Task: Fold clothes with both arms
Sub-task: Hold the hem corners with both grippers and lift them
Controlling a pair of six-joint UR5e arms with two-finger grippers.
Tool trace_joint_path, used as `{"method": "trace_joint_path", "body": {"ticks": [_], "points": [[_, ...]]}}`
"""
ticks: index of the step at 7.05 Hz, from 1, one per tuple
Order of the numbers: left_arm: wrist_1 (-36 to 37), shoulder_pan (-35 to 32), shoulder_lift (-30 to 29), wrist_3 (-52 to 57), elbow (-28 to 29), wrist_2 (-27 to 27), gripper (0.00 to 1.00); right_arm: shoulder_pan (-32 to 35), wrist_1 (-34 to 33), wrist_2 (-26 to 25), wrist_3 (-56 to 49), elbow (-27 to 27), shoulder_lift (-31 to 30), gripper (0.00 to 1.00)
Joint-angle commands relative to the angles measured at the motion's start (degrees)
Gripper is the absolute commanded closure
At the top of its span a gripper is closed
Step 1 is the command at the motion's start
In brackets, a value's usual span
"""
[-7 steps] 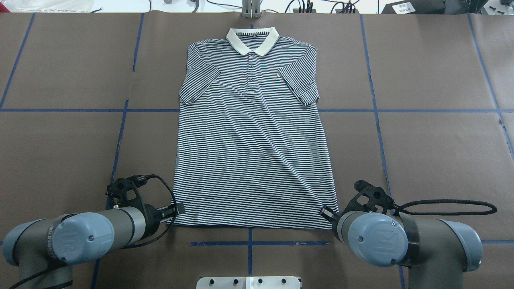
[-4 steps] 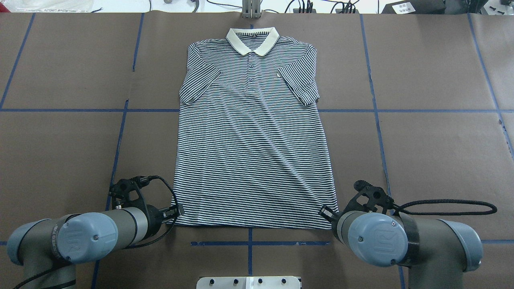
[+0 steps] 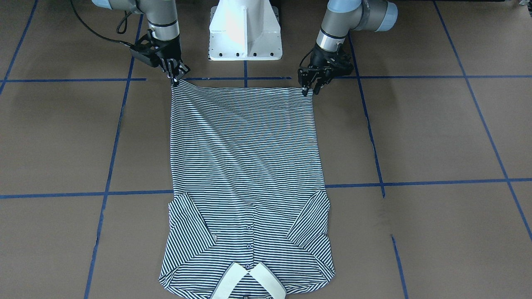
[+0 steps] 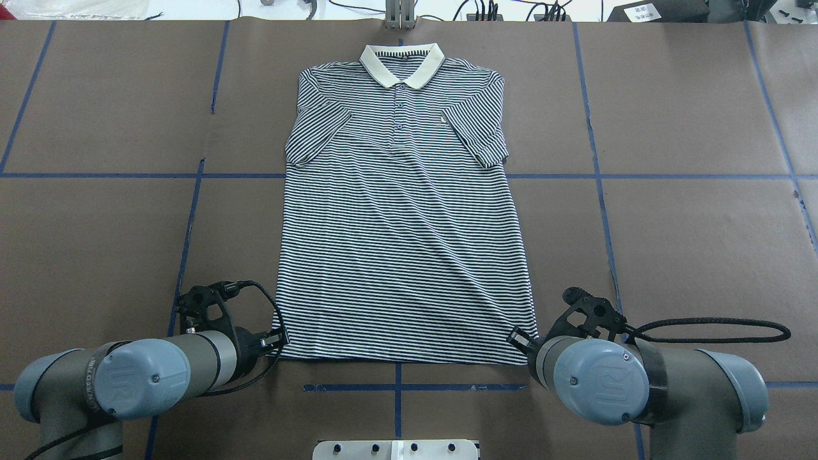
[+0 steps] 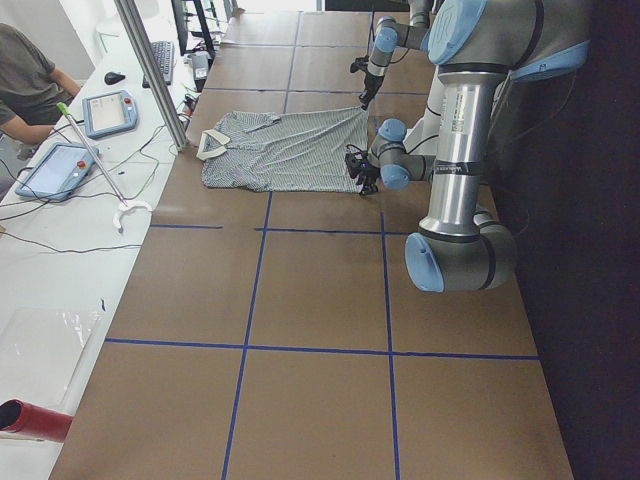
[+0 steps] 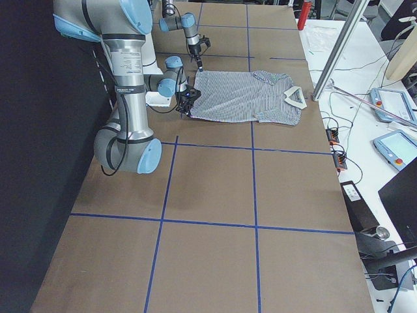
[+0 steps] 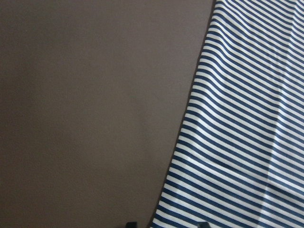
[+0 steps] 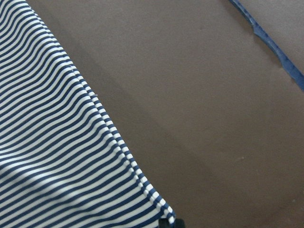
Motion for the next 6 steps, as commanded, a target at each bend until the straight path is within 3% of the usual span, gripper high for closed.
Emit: {"method": "trace_joint_path", "body": {"ticks": [1, 4, 6], "points": [[0.00, 0.50, -0.09, -0.09, 0.29, 0.00, 1.00, -0.10, 0.00, -0.09, 0.22, 0.00, 0.00, 1.00], [0.44, 0.77, -0.18, -0.70, -4.16, -0.18, 1.00, -0.45, -0.08, -0.26, 0.40, 0.96, -0.52, 1.00], [7.18, 2.94, 0.17, -6.29, -11.63, -2.27, 1.00, -3.52, -0.09, -0.35, 0.49, 8.74, -6.72, 1.00]]}}
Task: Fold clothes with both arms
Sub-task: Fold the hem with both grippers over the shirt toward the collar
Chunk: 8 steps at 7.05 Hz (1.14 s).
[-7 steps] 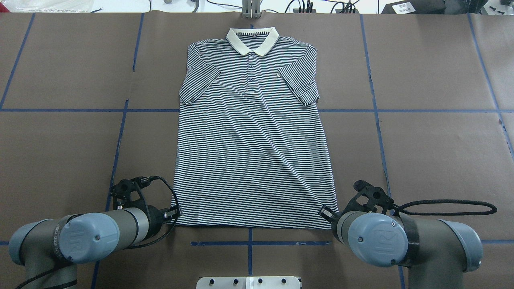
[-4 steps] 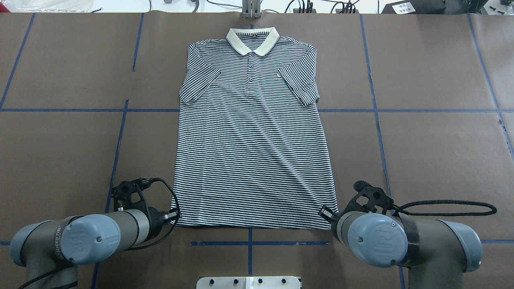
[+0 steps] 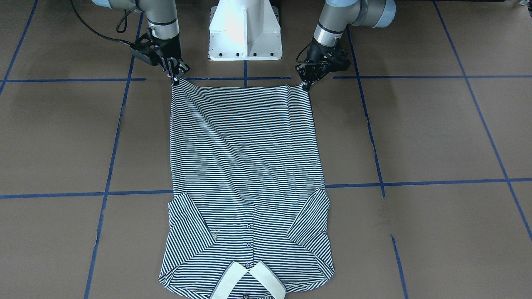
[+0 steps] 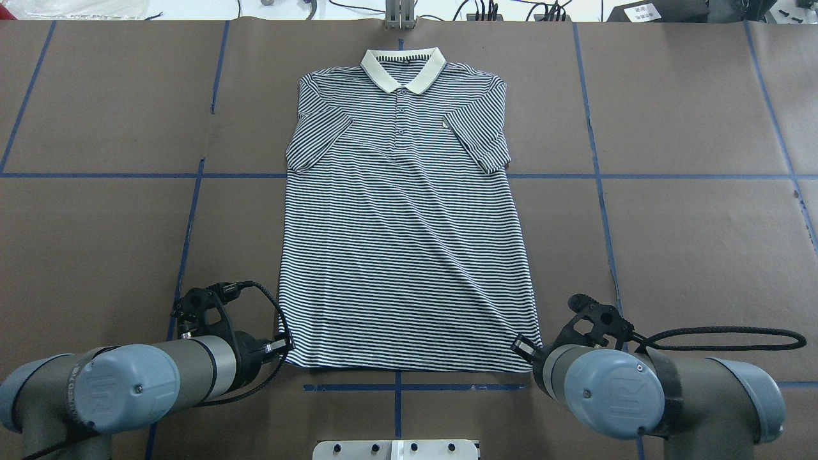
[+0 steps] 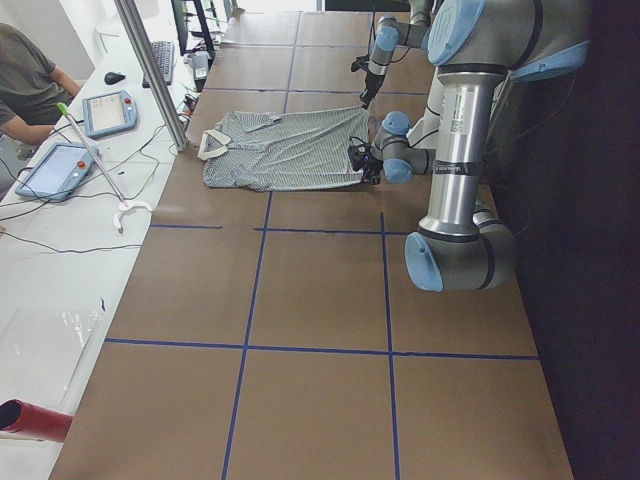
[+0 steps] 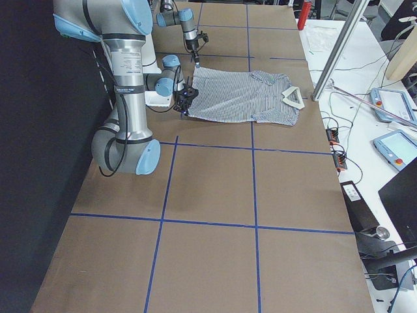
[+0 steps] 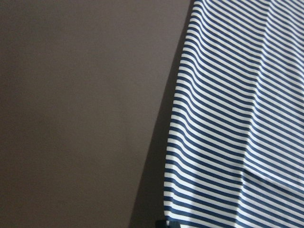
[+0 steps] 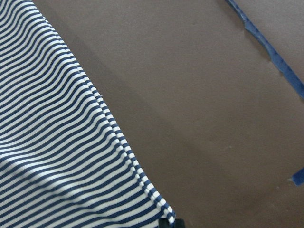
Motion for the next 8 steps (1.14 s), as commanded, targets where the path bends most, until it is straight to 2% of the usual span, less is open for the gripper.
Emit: {"method": "trace_joint_path", "body": {"ticks": [1, 2, 3, 4, 5, 7, 8], "points": [[4.04, 3.13, 0.30, -4.28, -6.34, -2.16, 1.00, -2.35, -0.01, 0.03, 0.04, 7.28, -5.47, 1.00], [4.22, 2.62, 0.65, -4.55, -9.06, -4.69, 1.00, -1.48, -0.01, -0.05, 0.04, 8.70, -4.96, 1.00], [4.57, 1.84, 0.48, -4.38, -9.69, -4.98, 1.00, 1.05, 0.08, 0.03, -0.13, 8.54, -3.91, 1.00], [4.66, -3.39, -0.74, -3.69, -9.00, -4.98, 1.00, 5.51, -0.01, 0.21, -1.52, 7.23, 0.10, 1.00], [4.66, -8.14, -3.62, -2.37, -5.86, -4.98, 1.00, 11.12, -0.10, 0.73, -7.19, 4.17, 4.67, 1.00], [4.49, -17.29, -13.72, 4.12, 6.32, -4.98, 1.00, 23.07, 0.77, 7.47, -17.66, -12.82, 16.52, 1.00], [3.97, -20.99, -17.50, 7.36, 12.82, -4.89, 1.00, 27.31, 0.87, 8.90, -23.19, -18.22, 19.45, 1.00]]}}
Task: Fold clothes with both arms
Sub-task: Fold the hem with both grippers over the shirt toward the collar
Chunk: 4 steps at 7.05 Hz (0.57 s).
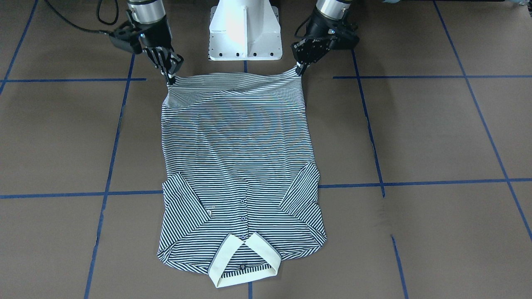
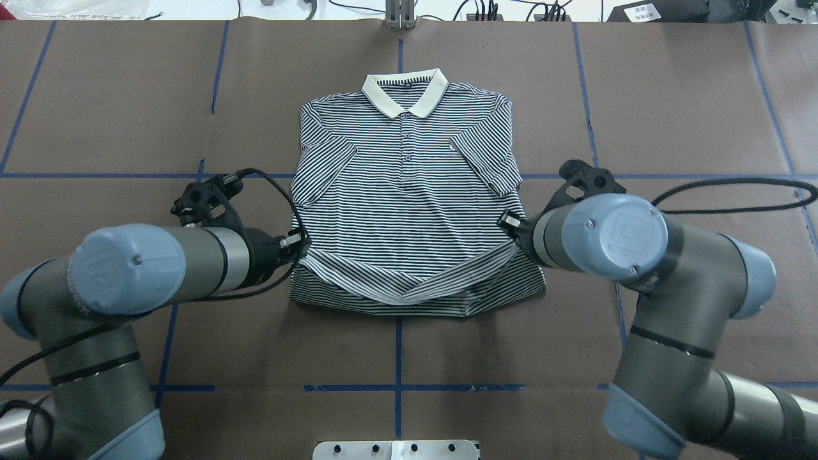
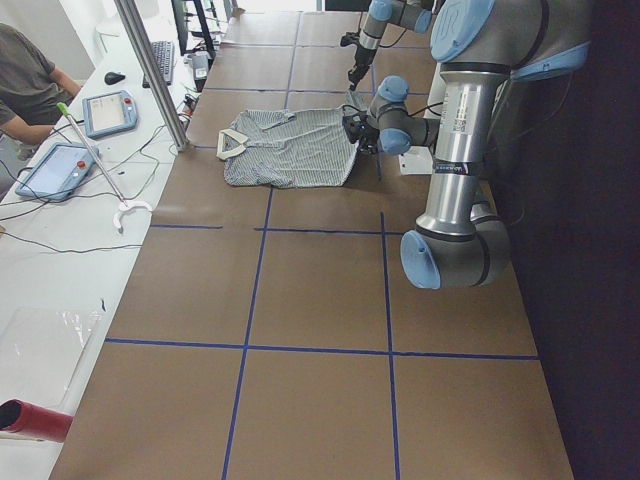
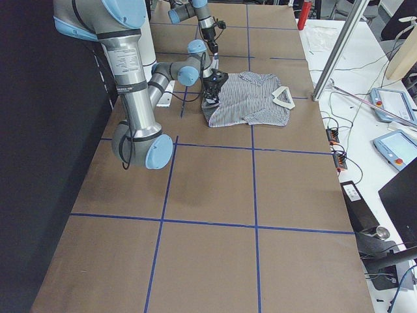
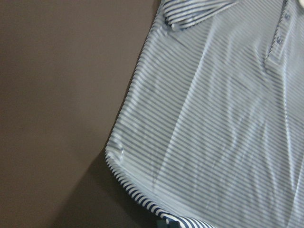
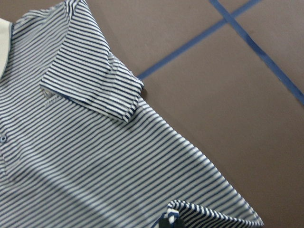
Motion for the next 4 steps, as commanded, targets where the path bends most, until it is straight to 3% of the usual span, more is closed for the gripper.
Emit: {"method": "trace_joint_path", "body": {"ticks": [1, 3, 4], "points": [[-1.15, -7.95, -7.12, 6.58, 12.70, 0.15, 1.00, 9.37, 1.26, 3.86, -9.50, -14.17, 8.42, 1.00], [-7.45, -13.06, -11.08, 10.19, 23.77, 0.33, 1.00, 14.82, 10.54, 6.75, -14.34, -28.84, 13.97, 1.00], [-10.97, -13.26, -14.06, 10.56, 30.18, 2.94, 1.00, 15.89, 11.02, 8.34, -17.41, -31.95, 15.56, 1.00]]}}
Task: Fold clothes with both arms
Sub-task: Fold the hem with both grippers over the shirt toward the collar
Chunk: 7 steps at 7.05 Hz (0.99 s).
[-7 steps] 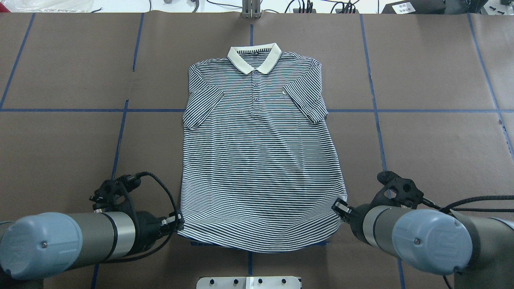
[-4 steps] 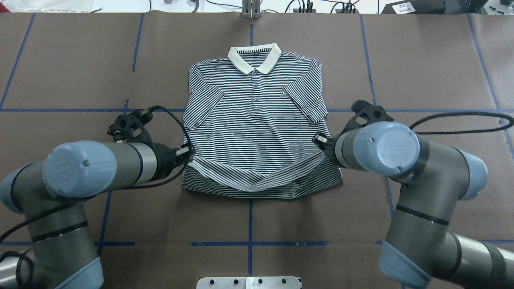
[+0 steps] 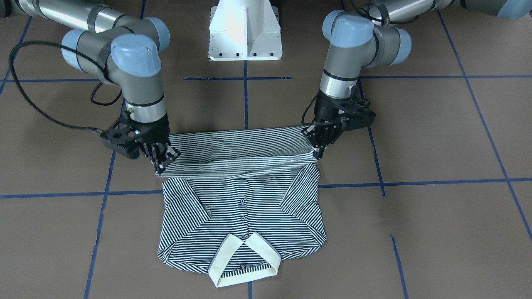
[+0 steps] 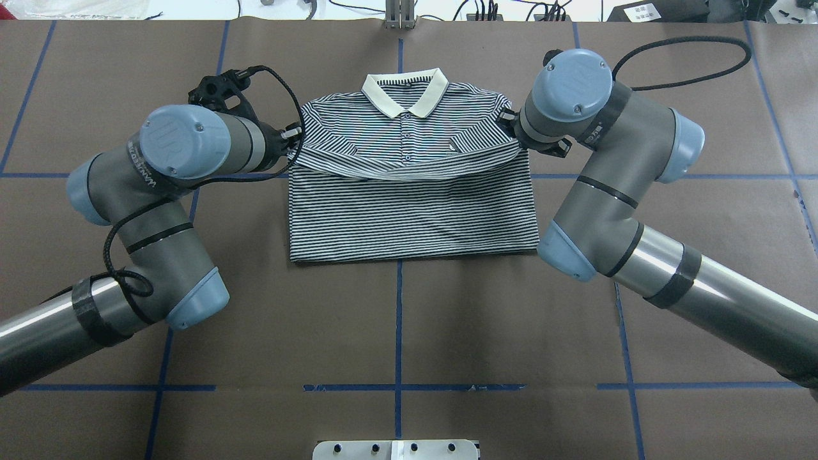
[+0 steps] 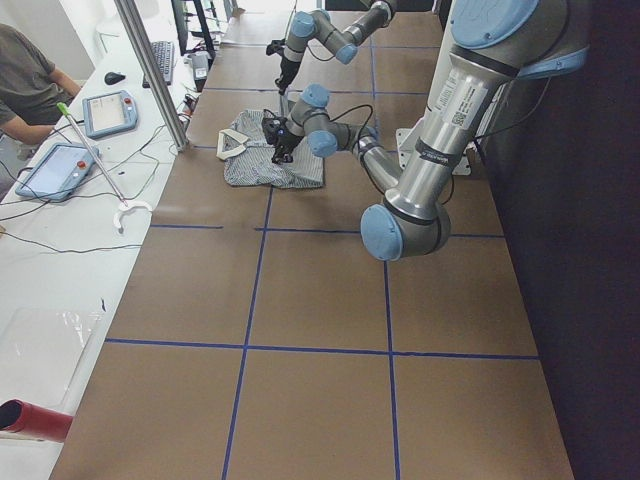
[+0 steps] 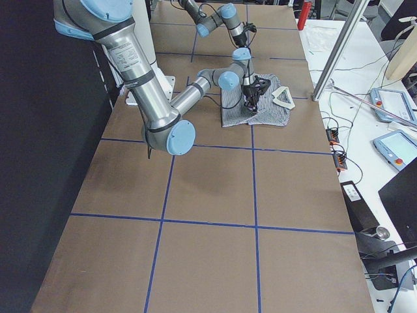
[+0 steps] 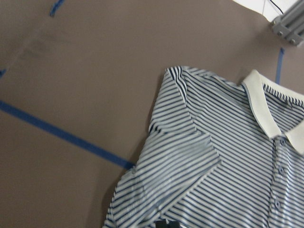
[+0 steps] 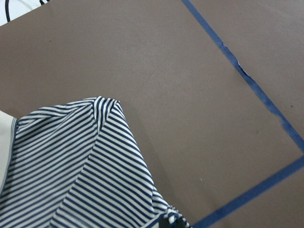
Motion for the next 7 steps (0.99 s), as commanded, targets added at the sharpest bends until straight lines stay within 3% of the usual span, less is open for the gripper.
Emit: {"method": "trace_joint_path", "body": {"ticks": [1, 5, 7], "points": [[-4.69, -1.24, -4.42, 1.32, 9.86, 2.60, 1.00, 2.19, 2.30, 2.01, -3.57, -8.59, 4.99, 1.00], [-9.79, -3.35, -5.57, 5.89, 16.55, 3.49, 1.00, 3.68, 5.81, 2.10, -4.10, -18.62, 9.92, 1.00], [-9.97, -3.35, -7.67, 6.07, 18.40, 3.40, 1.00, 3.68, 5.81, 2.10, -4.10, -20.40, 10.90, 1.00]]}}
